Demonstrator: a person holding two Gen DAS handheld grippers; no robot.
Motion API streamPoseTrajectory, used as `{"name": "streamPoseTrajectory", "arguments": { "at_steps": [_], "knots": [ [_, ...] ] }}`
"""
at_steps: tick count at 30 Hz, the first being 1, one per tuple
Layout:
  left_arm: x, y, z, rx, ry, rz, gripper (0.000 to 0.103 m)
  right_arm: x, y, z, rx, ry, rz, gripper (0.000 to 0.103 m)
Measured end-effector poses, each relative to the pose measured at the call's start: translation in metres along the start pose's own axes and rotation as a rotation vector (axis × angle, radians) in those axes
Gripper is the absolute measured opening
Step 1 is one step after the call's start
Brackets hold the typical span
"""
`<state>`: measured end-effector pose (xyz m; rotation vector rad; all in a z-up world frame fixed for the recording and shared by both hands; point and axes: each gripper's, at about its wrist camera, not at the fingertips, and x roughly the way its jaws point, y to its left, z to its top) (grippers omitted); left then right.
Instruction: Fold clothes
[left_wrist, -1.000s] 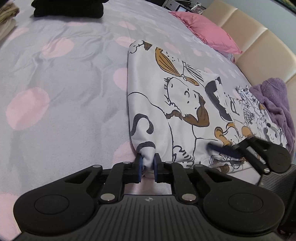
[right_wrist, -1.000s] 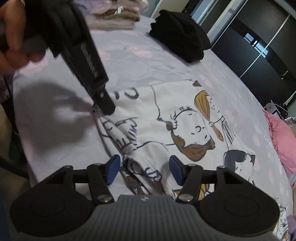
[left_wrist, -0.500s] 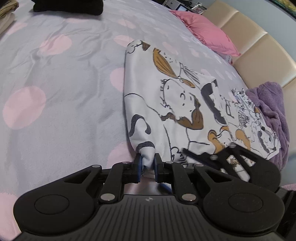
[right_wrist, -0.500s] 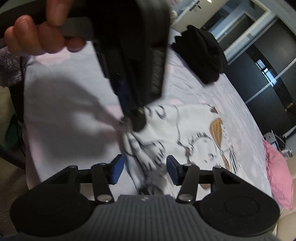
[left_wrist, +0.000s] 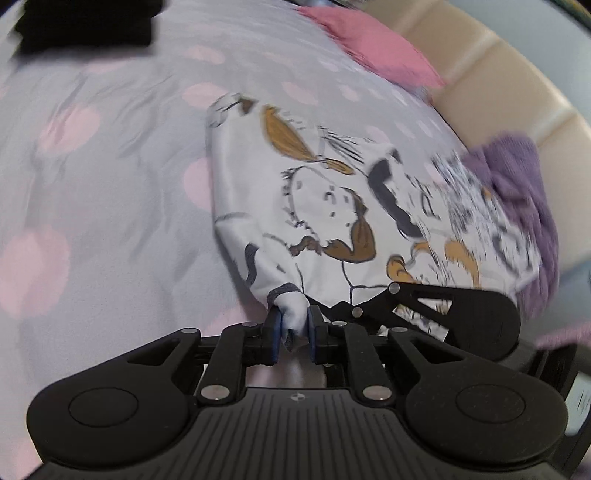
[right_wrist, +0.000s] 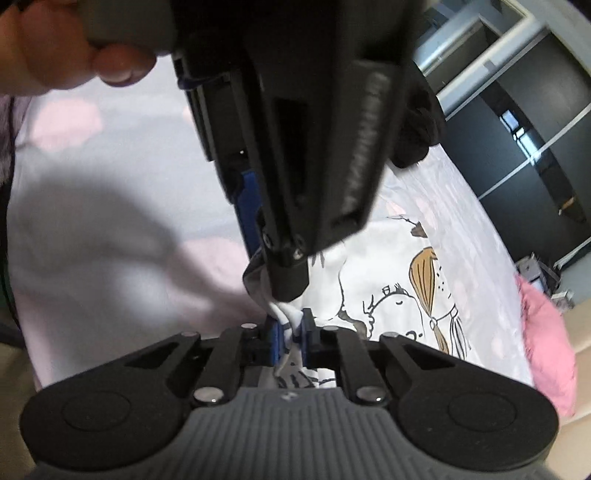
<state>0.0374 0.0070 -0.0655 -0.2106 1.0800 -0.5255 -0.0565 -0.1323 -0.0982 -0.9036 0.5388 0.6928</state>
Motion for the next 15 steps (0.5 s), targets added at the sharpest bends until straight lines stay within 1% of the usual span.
{"name": "streamPoseTrajectory", "arguments": {
  "at_steps": [1,3,4,6,7,9,11,13,15],
  "knots": [
    [-0.002,-0.002,0.006,0.066,0.013,0.005,0.017,-0.001,-0.004,0.001,0.024,-0.001,0.009,0.011],
    [-0.004,-0.007,0.016,0.203,0.043,0.017,0.026,0.0,-0.016,0.002,0.089,0.004,0.034,0.01],
    [-0.004,-0.009,0.02,0.263,0.055,0.022,0.027,0.0,-0.022,0.003,0.126,0.009,0.051,0.01],
    [-0.005,-0.011,0.029,0.37,0.072,0.03,0.037,0.001,-0.035,0.004,0.194,0.022,0.087,0.01],
    [-0.006,-0.011,0.032,0.414,0.077,0.034,0.04,0.002,-0.041,0.004,0.216,0.029,0.098,0.01],
    [-0.006,-0.011,0.037,0.511,0.082,0.052,0.041,0.001,-0.05,0.006,0.256,0.038,0.117,0.01],
    [-0.002,-0.012,0.041,0.625,0.09,0.086,0.041,0.0,-0.062,0.009,0.29,0.045,0.134,0.01],
    [0.006,-0.015,0.042,0.755,0.092,0.136,0.041,-0.004,-0.068,0.01,0.334,0.053,0.157,0.01],
    [0.016,-0.017,0.042,0.911,0.086,0.185,0.041,-0.008,-0.082,0.01,0.393,0.057,0.19,0.01]
  ]
}}
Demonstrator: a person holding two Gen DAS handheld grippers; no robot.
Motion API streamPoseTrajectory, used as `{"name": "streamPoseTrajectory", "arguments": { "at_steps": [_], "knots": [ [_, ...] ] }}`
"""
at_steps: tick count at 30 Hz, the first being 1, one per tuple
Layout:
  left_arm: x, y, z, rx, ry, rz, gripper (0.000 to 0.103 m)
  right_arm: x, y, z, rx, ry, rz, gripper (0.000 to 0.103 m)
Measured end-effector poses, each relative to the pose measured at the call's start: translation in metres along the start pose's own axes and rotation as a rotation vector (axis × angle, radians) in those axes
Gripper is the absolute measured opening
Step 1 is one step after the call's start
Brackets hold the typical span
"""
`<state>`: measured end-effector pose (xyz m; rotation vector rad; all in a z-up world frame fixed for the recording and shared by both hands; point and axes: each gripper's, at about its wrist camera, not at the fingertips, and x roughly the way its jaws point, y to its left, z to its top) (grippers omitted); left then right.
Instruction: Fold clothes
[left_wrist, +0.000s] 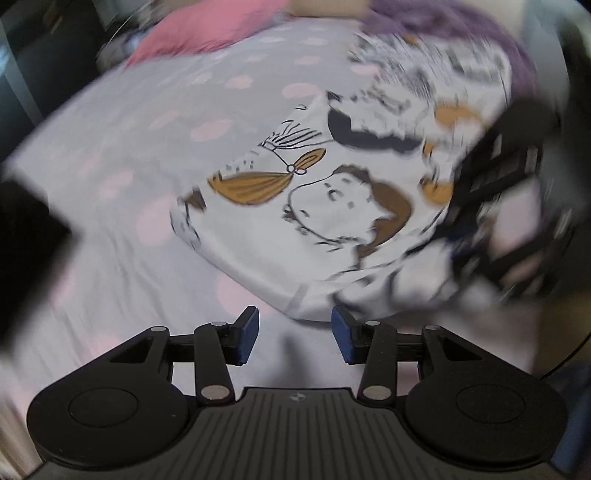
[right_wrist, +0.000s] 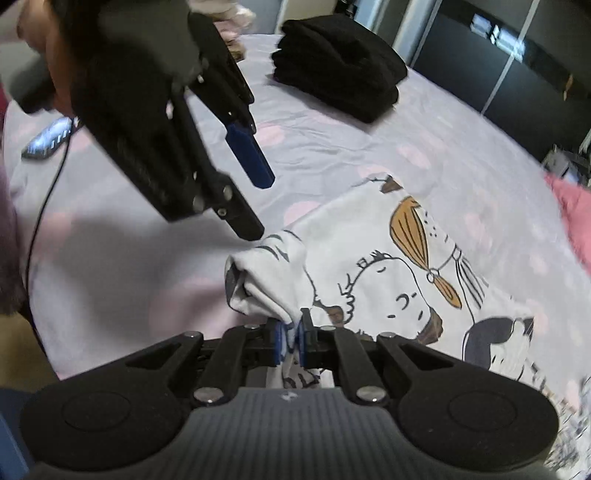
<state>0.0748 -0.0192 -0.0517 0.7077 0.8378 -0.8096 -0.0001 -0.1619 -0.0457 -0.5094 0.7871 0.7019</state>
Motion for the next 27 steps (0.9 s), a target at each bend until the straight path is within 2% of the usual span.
{"name": "streamPoseTrajectory", "arguments": {
  "at_steps": [7,9,14,20,23,26,27],
  "knots": [
    [0.033,-0.011,-0.002,0.56,-0.003,0.143,0.042,-0.01,-0.045,0.004,0.244,0.0,0.096,0.01],
    [0.041,-0.008,-0.005,0.703,-0.004,0.156,0.049,-0.013,-0.055,0.005,0.295,-0.004,0.109,0.01],
    [0.061,-0.004,-0.024,1.057,-0.044,0.248,0.051,-0.023,-0.072,0.004,0.379,-0.028,0.142,0.01],
    [0.083,0.004,-0.051,1.436,-0.107,0.298,0.051,-0.035,-0.087,-0.001,0.448,-0.041,0.16,0.01],
    [0.09,0.011,-0.056,1.525,-0.1,0.29,0.051,-0.038,-0.094,-0.001,0.478,-0.059,0.18,0.01],
    [0.095,0.017,-0.055,1.548,-0.084,0.265,0.051,-0.043,-0.094,-0.001,0.483,-0.07,0.19,0.01],
    [0.096,0.018,-0.054,1.549,-0.075,0.256,0.047,-0.044,-0.094,-0.001,0.482,-0.071,0.189,0.01]
  ]
}}
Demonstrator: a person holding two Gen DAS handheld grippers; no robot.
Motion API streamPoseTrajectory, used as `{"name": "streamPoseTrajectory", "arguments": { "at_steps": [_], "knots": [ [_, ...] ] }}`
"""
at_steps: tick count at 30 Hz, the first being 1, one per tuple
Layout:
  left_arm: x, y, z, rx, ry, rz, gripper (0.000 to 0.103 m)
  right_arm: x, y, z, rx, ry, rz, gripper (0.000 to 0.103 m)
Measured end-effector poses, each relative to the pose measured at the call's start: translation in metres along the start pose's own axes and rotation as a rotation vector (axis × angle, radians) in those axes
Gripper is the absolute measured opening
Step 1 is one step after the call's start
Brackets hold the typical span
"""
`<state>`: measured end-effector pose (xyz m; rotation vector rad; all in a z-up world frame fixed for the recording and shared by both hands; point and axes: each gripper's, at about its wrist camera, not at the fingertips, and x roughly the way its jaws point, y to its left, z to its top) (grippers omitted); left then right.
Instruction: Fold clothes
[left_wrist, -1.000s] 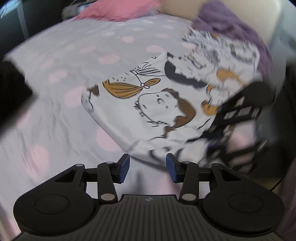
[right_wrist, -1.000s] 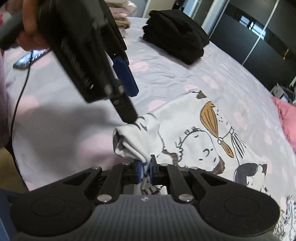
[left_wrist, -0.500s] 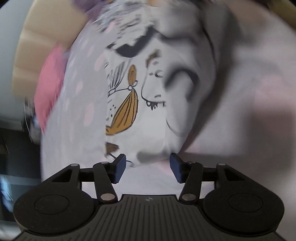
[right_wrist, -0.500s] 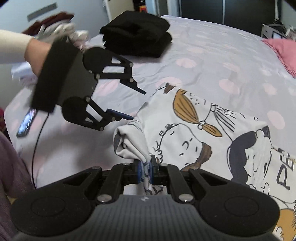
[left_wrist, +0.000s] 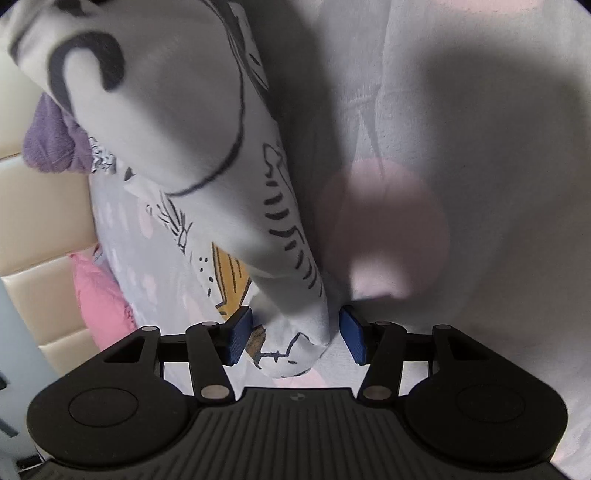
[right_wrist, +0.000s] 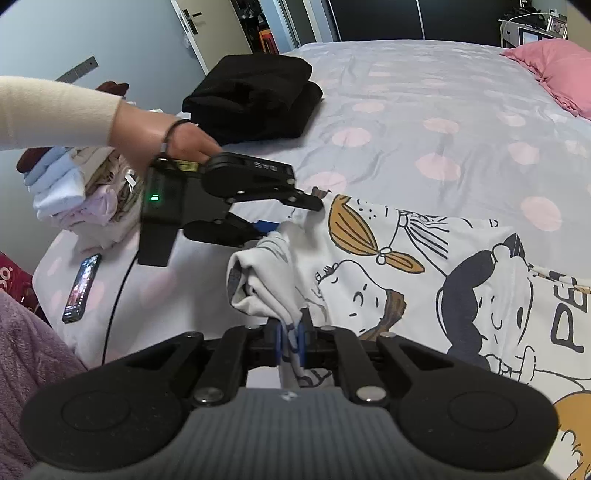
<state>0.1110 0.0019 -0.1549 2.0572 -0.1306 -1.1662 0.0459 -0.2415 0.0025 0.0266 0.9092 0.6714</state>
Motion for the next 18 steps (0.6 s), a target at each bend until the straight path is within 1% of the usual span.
{"name": "streamPoseTrajectory", "arguments": {
  "at_steps": [1,3,4,5,6,9,12,14,16,18],
  "knots": [
    [0.0,0.001,-0.001,-0.004,0.007,-0.011,0.043,-0.001,0.0,-0.001,0.0,-0.001,-0.001,0.01],
    [0.0,0.005,-0.001,-0.015,0.035,-0.027,0.028,-0.002,0.001,-0.002,0.0,0.0,-0.003,0.01],
    [0.0,0.006,-0.002,-0.017,0.048,-0.035,0.026,-0.002,0.0,-0.002,0.001,0.0,-0.004,0.01],
    [0.0,0.005,-0.002,-0.012,0.06,-0.042,0.02,-0.002,0.0,-0.003,0.003,0.002,-0.003,0.01],
    [0.0,0.005,-0.002,-0.008,0.072,-0.048,0.017,-0.001,0.0,-0.004,0.006,0.004,-0.003,0.01],
    [-0.001,0.008,-0.001,-0.02,0.099,-0.07,0.013,-0.001,0.001,-0.006,0.015,0.006,0.017,0.01],
    [-0.005,0.007,-0.005,-0.005,0.111,-0.079,0.01,-0.001,0.004,-0.006,0.021,0.008,0.047,0.009],
    [-0.01,0.006,-0.01,0.004,0.113,-0.081,0.009,-0.001,0.01,-0.006,0.015,0.011,0.075,0.009],
    [-0.016,0.013,-0.006,0.006,0.111,-0.087,0.008,0.001,0.019,-0.005,0.0,0.018,0.097,0.009],
    [-0.024,0.014,-0.012,0.013,0.113,-0.081,0.008,0.005,0.03,-0.004,-0.014,0.033,0.125,0.009]
  ]
}}
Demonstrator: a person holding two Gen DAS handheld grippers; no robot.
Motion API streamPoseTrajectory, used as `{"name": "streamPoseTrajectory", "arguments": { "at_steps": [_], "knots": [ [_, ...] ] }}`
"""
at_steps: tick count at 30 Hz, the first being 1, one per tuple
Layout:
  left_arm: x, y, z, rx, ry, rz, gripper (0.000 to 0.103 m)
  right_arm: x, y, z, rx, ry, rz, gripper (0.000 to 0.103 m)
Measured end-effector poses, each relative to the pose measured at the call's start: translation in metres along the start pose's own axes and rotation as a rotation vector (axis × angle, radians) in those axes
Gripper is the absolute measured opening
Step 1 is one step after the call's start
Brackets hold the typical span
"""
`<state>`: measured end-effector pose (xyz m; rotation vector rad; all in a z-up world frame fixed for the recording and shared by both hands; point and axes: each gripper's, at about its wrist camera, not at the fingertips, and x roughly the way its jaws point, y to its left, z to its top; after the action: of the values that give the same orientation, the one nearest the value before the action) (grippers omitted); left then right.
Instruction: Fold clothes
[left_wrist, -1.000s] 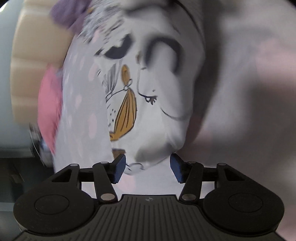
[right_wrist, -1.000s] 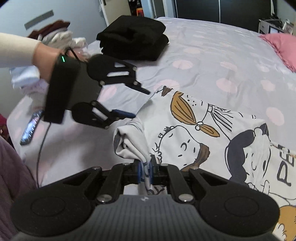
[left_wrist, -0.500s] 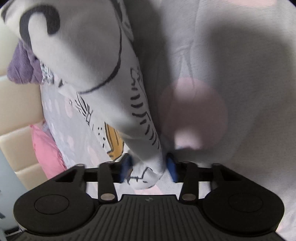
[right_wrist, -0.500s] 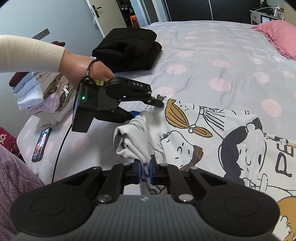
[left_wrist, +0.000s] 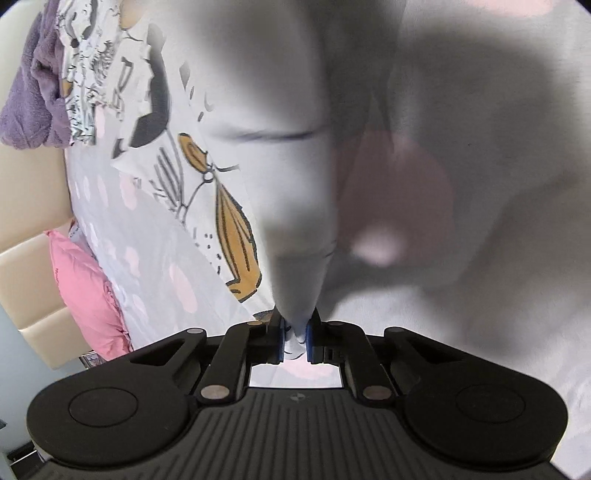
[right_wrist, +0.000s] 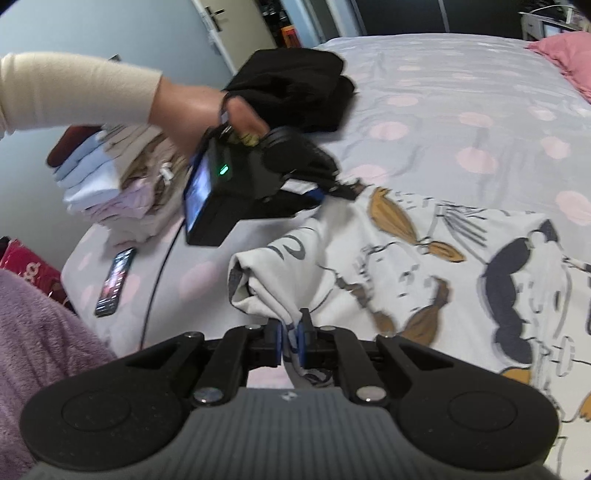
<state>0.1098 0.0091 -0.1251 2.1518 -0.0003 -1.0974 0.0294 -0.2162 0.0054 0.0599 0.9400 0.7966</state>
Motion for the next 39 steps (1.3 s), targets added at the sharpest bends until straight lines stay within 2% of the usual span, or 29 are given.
{"name": "streamPoseTrajectory", "arguments": {
  "at_steps": [10,11,12,16,20,24,25,26,28,31,35,37,39],
  "knots": [
    [-0.037,-0.026,-0.052,0.033,0.068,-0.022,0.008,0.023,0.044,0.015,-0.098,0.03,0.045,0.009],
    [-0.041,-0.028,-0.056,0.029,0.076,-0.03,0.008,0.026,0.048,0.016,-0.107,0.037,0.047,0.009],
    [-0.044,-0.031,-0.058,0.027,0.093,-0.043,0.0,0.029,0.053,0.017,-0.117,0.045,0.049,0.009],
    [-0.055,-0.049,-0.063,0.035,0.162,-0.097,0.0,0.039,0.07,0.02,-0.153,0.068,0.052,0.009],
    [-0.074,-0.064,-0.077,-0.057,0.193,-0.103,0.0,0.05,0.08,0.025,-0.166,0.085,0.059,0.009],
    [-0.073,-0.056,-0.071,-0.145,0.159,-0.068,0.0,0.056,0.076,0.02,-0.161,0.112,0.047,0.009],
    [-0.069,-0.047,-0.066,-0.201,0.154,-0.074,0.001,0.057,0.074,0.018,-0.161,0.12,0.044,0.009],
    [-0.062,-0.035,-0.061,-0.304,0.157,-0.096,0.006,0.058,0.072,0.015,-0.164,0.13,0.04,0.009],
    [-0.055,-0.01,-0.056,-0.548,0.143,-0.17,0.015,0.064,0.072,0.01,-0.163,0.147,0.035,0.009],
    [-0.04,0.028,-0.067,-0.893,0.112,-0.289,0.019,0.067,0.07,0.005,-0.158,0.158,0.037,0.009],
    [-0.014,0.064,-0.099,-1.385,0.037,-0.505,0.045,0.064,0.066,0.004,-0.157,0.148,0.04,0.009],
    [-0.002,0.069,-0.116,-1.617,-0.01,-0.612,0.045,0.062,0.065,0.003,-0.157,0.143,0.039,0.009],
    [0.009,0.067,-0.125,-1.764,-0.024,-0.667,0.045,0.061,0.064,0.002,-0.158,0.141,0.042,0.009]
  ]
}}
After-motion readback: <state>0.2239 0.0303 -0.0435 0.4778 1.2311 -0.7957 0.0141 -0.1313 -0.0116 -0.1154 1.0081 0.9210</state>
